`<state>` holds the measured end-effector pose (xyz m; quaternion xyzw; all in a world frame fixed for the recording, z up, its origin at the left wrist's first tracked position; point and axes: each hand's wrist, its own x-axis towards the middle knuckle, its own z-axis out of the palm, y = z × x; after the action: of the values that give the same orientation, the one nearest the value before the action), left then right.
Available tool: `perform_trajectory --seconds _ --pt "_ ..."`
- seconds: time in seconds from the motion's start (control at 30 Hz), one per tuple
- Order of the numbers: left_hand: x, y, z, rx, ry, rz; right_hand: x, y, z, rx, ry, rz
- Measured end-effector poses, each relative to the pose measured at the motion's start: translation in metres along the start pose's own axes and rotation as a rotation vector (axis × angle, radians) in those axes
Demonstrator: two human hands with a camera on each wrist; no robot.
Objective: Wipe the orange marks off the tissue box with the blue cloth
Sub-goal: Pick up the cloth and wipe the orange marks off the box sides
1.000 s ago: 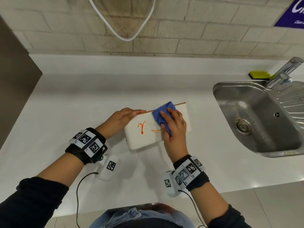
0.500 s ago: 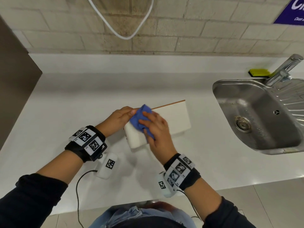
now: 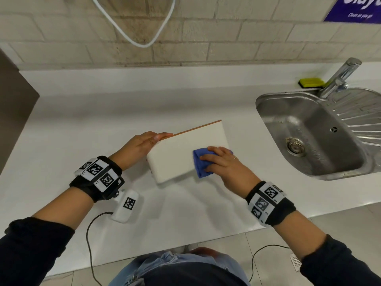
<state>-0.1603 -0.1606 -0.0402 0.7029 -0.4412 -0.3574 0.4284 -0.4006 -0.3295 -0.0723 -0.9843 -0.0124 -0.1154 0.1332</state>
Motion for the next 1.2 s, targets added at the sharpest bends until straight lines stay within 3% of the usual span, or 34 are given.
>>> perform_trajectory --seconds 0.17,0.27,0.3,0.4,0.5,0.6,0.73,0.8,0.9,0.93,0.97,1.1,1.2 --pt "-0.001 0.001 0.003 0.011 0.031 0.012 -0.007 0.022 -0.021 0.012 0.123 0.326" --pt "-0.003 -0.001 0.002 0.042 0.005 0.048 -0.012 0.023 -0.033 0.125 0.279 0.661" --pt "-0.005 -0.003 -0.001 0.063 -0.008 0.064 -0.014 0.021 -0.038 0.149 0.365 0.711" --pt "-0.014 -0.01 -0.019 0.227 -0.048 0.099 -0.017 0.013 -0.046 0.313 0.577 0.651" --pt "-0.026 -0.021 -0.042 0.434 -0.08 0.147 -0.015 0.004 -0.042 0.511 0.6 0.585" --pt "-0.037 -0.032 -0.064 0.552 -0.15 0.188 -0.013 -0.004 -0.036 0.628 0.55 0.617" --pt "-0.045 -0.046 -0.091 0.665 -0.171 0.188 -0.003 -0.001 -0.03 0.734 0.397 0.789" --pt "-0.044 -0.05 -0.1 0.714 -0.178 0.159 0.004 -0.004 -0.023 0.666 0.182 0.835" --pt "-0.045 -0.052 -0.101 0.836 -0.151 0.089 0.007 -0.022 0.002 0.534 -0.347 0.744" --pt "-0.048 -0.049 -0.097 0.885 -0.119 0.081 0.007 -0.03 0.01 0.44 -0.457 0.737" --pt "-0.051 -0.043 -0.09 0.929 -0.07 0.078 0.007 -0.035 0.017 0.328 -0.469 0.743" --pt "-0.058 -0.006 -0.03 0.867 0.154 0.03 0.009 -0.031 0.039 -0.005 -0.228 0.926" --pt "-0.049 0.006 0.032 0.892 0.258 0.007 0.013 -0.024 0.047 -0.087 -0.273 1.109"
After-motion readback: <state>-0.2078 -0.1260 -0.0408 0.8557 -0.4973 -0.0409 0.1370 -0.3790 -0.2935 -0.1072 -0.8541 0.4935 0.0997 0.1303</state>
